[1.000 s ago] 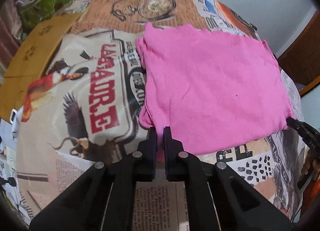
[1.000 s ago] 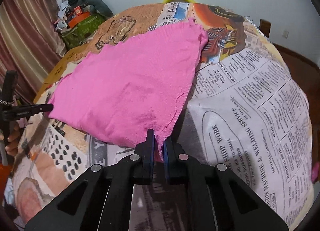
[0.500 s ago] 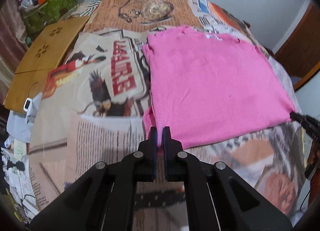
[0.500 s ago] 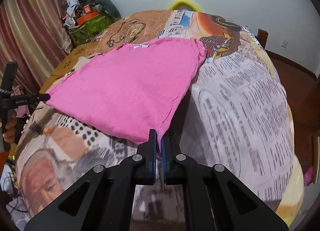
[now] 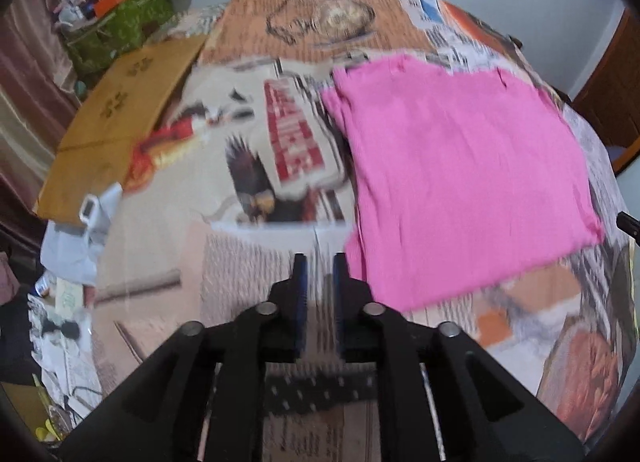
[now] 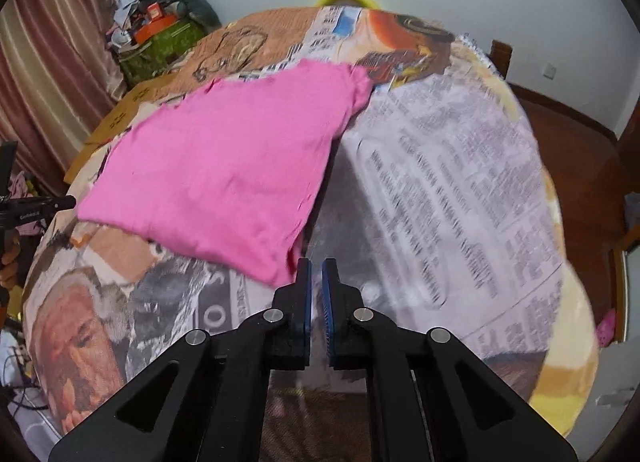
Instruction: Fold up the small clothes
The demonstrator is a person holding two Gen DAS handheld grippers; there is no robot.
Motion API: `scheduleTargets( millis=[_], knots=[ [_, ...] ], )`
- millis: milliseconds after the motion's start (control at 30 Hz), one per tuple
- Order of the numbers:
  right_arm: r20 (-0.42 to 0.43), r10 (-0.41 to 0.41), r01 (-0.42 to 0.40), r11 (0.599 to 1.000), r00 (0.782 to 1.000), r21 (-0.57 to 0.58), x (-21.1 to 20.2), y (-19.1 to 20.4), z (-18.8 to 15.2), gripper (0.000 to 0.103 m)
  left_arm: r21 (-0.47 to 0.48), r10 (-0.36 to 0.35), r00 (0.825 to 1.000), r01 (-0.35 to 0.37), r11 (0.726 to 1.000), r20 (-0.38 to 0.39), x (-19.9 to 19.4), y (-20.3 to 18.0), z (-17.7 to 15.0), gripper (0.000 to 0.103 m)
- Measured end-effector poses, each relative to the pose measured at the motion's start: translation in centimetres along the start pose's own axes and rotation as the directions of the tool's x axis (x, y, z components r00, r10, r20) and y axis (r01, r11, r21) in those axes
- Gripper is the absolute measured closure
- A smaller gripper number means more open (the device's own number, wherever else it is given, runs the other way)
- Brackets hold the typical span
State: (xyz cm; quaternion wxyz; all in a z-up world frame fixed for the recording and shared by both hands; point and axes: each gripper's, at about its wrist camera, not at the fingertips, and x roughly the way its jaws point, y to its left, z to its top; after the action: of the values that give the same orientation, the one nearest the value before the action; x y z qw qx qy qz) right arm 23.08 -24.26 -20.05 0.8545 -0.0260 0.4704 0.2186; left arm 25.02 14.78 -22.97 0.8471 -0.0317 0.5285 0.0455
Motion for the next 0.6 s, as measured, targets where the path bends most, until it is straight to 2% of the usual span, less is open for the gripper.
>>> scheduleTargets(
  millis=[100, 167, 300, 433, 600],
  knots=[
    [0.038, -0.011, 0.011, 1.000, 0.999, -0.016, -0.1, 0.1, 1.4, 0.086, 0.002, 0.003, 0.999, -0.003, 1.000, 0.040, -0.2, -0.1, 2.2, 0.077],
    [0.066, -0.008, 0.010, 1.000, 0.998, -0.023, 0.3, 0.2, 2.7, 0.083, 0.007, 0.005, 0.998, -0.005, 1.000, 0.063, 0.0, -0.4, 4.1, 0.076],
    [0.090, -0.008, 0.011, 0.999, 0.996, -0.034, 1.8, 0.1, 4.9, 0.083, 0.021, 0.010, 0.996, -0.012, 1.000, 0.094, 1.4, -1.1, 7.8, 0.073],
    [0.099, -0.013, 0.017, 0.999, 0.995, -0.042, 3.5, -0.3, 7.1, 0.083, 0.037, 0.018, 0.996, -0.021, 0.999, 0.089, 4.3, -1.8, 11.0, 0.073],
    [0.097, -0.033, 0.038, 0.998, 0.995, -0.046, 6.3, -1.3, 9.9, 0.083, 0.015, 0.002, 0.999, -0.002, 1.000, 0.039, 9.3, -1.9, 13.9, 0.073]
  ],
)
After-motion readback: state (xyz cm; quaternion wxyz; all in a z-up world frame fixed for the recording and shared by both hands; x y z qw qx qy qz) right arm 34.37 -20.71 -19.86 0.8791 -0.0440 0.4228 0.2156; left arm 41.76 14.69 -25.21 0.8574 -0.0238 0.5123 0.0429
